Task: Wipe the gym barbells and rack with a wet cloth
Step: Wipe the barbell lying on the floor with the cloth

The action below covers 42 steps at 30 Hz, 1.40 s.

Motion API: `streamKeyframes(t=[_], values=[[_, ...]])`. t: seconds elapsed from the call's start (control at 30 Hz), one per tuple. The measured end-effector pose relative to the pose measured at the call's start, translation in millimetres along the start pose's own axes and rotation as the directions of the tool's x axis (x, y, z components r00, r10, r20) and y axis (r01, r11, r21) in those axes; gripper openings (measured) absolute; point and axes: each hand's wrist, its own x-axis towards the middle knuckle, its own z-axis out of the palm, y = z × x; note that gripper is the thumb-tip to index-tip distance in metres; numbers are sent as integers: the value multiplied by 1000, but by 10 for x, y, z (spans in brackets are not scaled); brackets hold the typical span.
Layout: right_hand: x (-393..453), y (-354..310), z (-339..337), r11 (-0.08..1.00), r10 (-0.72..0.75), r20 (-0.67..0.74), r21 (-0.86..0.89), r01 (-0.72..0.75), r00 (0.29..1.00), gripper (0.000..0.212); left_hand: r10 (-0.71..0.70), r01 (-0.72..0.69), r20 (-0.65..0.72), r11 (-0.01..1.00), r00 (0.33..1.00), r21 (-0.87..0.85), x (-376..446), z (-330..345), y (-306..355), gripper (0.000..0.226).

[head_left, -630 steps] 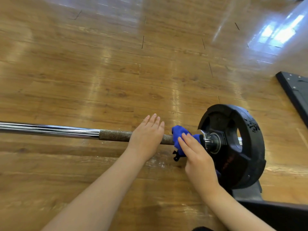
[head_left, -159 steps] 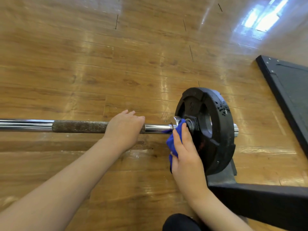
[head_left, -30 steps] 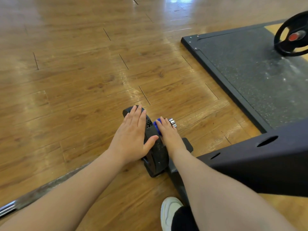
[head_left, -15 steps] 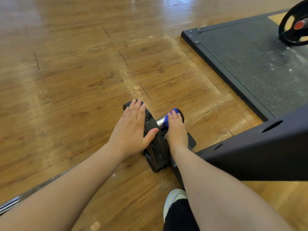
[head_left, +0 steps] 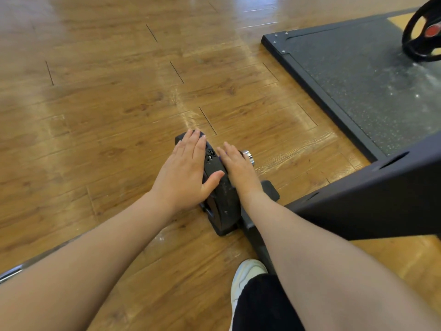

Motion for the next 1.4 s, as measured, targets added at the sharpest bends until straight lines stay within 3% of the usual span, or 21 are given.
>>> streamKeyframes(t=[0.07,0.13,0.37,0.5,0.6,0.67,0.8,0.9,0.97,1.1,1.23,1.3,1.4], values=[[10,34,15,988,146,-20,-51,-147,989,62,3,-3,4,1000,1000,5,33,0,19,85],[9,31,-6,979,197,-36,-53,-198,980,59,8,-8,-4,1000,1000,5,53,13,20,86],[46,-68,-52,996,34,74,86,-40,997,33,5,-5,1,1000,1000,2,6,15,-23,97],[-8,-27,-44,1000,-7,41,-14,8,999,48,8,-8,-16,1000,1000,-2,18,29,-6,96],[-18,66,-5,983,178,-116,-30,-183,977,60,12,-12,-27,1000,1000,-5,35,41,15,96],[-15,72,15,970,239,-130,-1,-241,962,64,10,-11,-39,1000,999,-19,33,44,5,95],[-33,-18,-56,997,40,7,60,-41,999,58,12,-13,-26,999,1000,-32,31,34,-4,96],[-80,-95,-159,993,-100,111,69,92,989,50,13,-14,-34,999,999,-40,4,21,-32,94],[-106,-89,-145,996,-88,80,-21,90,993,54,21,-23,-37,999,999,-40,-3,24,-52,93],[-136,25,-37,973,102,-19,-208,-104,995,70,18,-21,-62,999,998,-43,43,71,-9,92],[-146,-10,-67,953,-18,95,-299,46,995,70,20,-25,-81,998,997,-53,40,100,-34,90],[-182,-36,-113,978,-111,164,-159,137,980,65,21,-24,-72,998,997,-53,28,86,-49,90],[-312,-82,-176,988,-128,90,104,118,988,44,22,-26,-69,998,997,-53,28,79,-43,90]])
